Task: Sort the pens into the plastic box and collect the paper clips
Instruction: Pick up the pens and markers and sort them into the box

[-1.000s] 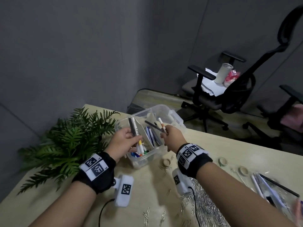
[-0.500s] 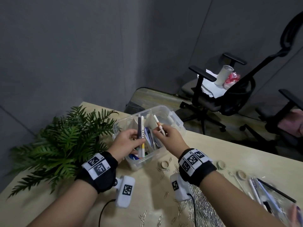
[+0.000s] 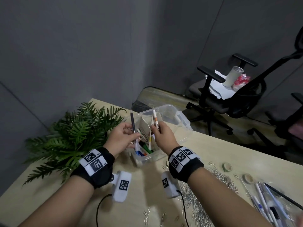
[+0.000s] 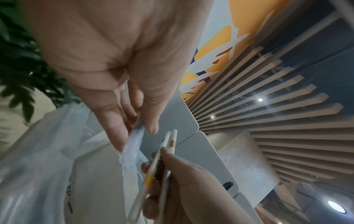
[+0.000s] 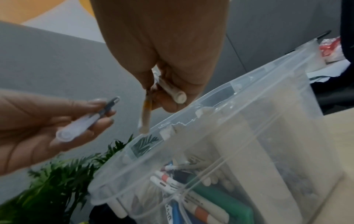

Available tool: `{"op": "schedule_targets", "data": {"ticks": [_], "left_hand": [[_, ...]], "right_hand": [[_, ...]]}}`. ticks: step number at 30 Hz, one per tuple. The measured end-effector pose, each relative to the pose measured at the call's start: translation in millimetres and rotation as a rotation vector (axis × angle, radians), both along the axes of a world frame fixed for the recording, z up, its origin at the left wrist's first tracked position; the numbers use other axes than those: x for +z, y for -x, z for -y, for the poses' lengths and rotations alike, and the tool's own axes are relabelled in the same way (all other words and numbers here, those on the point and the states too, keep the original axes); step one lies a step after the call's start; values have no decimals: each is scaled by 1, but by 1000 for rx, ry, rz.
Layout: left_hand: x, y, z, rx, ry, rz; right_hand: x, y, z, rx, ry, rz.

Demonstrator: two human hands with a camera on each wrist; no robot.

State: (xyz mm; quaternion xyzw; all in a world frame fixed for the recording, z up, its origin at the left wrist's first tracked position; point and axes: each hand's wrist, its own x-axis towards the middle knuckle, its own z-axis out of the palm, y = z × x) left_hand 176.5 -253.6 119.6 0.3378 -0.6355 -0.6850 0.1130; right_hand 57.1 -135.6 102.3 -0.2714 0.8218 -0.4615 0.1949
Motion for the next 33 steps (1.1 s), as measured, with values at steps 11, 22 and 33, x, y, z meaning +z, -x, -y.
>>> {"op": "schedule_targets", "data": {"ticks": [11, 22, 33], "left_hand": [[-1, -2, 9, 10, 164, -27], [-4, 34, -14, -82, 226, -47], [3, 47, -56, -220, 182, -60]], "right_hand": [[1, -8, 1, 26, 38, 26], [9, 7, -37, 35, 108, 217], [0, 22, -62, -57, -51, -149]]}}
